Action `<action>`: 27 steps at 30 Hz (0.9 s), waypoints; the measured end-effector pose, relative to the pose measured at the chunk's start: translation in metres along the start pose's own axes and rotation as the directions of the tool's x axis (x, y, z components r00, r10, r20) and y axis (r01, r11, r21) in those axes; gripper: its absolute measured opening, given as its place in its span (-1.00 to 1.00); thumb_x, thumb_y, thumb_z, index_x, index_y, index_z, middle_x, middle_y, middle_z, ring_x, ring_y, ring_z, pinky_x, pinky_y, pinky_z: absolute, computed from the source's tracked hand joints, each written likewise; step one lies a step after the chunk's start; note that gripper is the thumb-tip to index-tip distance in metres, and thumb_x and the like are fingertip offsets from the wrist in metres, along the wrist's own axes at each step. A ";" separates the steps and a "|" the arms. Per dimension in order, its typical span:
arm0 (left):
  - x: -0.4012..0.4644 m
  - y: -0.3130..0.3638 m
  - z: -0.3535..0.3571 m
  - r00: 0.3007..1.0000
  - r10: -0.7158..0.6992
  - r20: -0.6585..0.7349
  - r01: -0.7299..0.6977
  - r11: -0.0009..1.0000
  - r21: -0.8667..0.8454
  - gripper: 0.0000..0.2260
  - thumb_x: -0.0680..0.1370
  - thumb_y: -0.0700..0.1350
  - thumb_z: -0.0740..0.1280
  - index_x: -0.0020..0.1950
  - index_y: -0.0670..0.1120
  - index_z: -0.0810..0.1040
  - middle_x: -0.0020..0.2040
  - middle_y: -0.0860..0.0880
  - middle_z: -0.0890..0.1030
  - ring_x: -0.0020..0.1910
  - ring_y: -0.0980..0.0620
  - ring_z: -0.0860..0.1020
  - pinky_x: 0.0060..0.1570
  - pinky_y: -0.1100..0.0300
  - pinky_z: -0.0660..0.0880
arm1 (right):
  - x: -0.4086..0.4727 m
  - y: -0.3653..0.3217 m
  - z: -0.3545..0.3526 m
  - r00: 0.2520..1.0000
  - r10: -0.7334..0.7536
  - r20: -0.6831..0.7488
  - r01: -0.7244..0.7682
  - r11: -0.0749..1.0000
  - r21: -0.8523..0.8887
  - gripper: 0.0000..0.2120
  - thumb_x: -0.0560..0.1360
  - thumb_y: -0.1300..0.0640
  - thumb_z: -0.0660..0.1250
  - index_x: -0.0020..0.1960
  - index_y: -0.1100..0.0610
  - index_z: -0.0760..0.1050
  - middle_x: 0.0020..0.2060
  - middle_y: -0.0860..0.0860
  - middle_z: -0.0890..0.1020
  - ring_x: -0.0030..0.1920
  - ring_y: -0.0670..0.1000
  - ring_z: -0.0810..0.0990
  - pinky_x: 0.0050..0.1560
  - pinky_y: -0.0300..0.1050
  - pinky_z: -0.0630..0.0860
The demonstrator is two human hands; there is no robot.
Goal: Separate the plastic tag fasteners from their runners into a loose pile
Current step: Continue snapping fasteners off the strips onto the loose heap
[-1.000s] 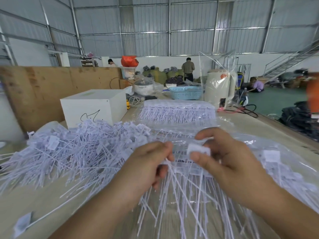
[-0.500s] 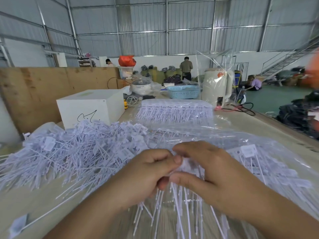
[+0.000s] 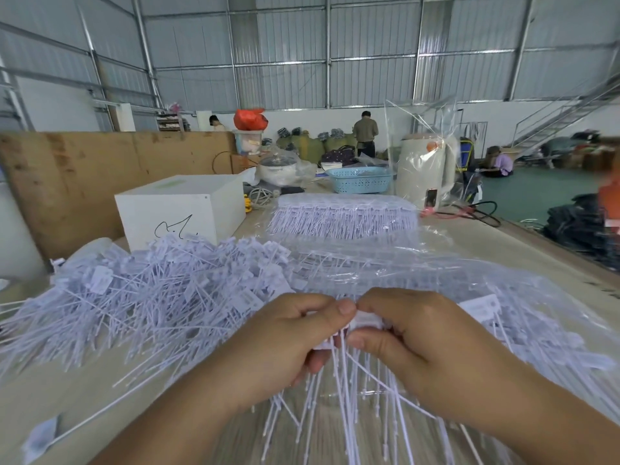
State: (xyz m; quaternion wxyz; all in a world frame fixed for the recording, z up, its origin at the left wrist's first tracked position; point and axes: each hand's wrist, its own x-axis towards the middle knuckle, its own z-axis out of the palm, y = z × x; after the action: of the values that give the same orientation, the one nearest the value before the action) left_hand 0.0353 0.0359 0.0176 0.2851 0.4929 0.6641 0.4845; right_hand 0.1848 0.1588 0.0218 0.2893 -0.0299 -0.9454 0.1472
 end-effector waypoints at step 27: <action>-0.006 0.004 0.012 0.990 0.136 -0.019 -0.136 0.991 0.006 -0.68 0.47 0.38 0.20 -0.05 0.27 0.64 -0.46 0.07 0.57 -0.51 0.05 0.40 -0.42 0.25 0.37 | 0.000 0.010 -0.005 0.976 0.067 -0.205 -0.003 0.955 0.297 -0.57 0.49 -0.27 0.24 0.32 -0.20 0.40 -0.24 -0.13 0.59 -0.32 -0.11 0.51 -0.29 -0.38 0.38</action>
State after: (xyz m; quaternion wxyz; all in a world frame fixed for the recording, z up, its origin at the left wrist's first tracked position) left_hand 0.0494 0.0348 0.0160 0.2436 0.5330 0.6329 0.5060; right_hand 0.1872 0.1700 0.0225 0.3873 -0.0186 -0.8757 0.2879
